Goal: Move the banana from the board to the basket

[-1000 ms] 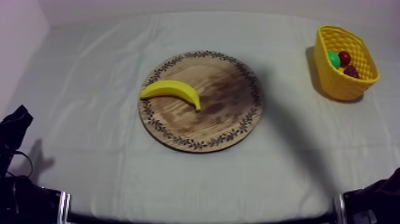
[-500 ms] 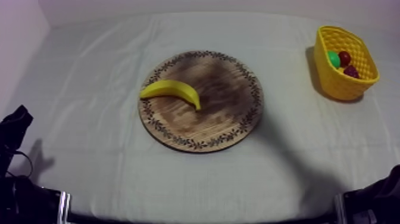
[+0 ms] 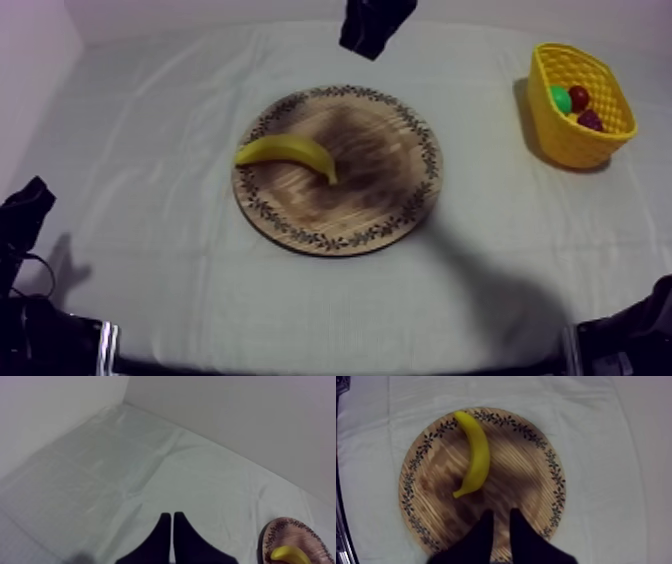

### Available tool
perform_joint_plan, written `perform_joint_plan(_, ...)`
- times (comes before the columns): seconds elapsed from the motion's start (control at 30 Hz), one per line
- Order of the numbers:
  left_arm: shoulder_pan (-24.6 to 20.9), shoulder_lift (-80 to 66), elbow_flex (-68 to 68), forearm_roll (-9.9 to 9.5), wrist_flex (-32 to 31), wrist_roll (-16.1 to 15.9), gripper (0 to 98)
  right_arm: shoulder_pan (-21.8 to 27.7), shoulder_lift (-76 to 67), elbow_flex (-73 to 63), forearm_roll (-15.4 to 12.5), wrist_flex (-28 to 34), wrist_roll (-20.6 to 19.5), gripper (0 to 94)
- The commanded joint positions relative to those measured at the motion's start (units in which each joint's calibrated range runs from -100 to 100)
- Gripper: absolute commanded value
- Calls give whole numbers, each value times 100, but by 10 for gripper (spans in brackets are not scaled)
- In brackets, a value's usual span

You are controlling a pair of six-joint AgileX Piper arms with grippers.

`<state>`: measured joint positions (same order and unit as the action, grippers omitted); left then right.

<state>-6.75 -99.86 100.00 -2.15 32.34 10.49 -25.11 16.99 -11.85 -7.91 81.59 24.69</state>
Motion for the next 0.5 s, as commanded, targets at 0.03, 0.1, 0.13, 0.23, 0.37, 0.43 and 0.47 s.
perform_joint_plan(0.03,-2,4,0,3,0,-1,1,-28,50,-8,28,0,-23,453)
perform_joint_plan(0.1,-2,4,0,3,0,-1,1,-62,129,-72,59,51,-46,569)
perform_joint_plan(0.13,-2,4,0,3,0,-1,1,-87,184,-120,84,90,-62,613)
perform_joint_plan(0.23,-2,4,0,3,0,-1,1,-157,389,-267,139,167,-103,697)
perform_joint_plan(0.37,-2,4,0,3,0,-1,1,-238,727,-422,156,207,-136,739)
perform_joint_plan(0.43,-2,4,0,3,0,-1,1,-281,921,-488,169,214,-163,747)
perform_joint_plan(0.47,-2,4,0,3,0,-1,1,-301,1024,-525,173,216,-177,750)
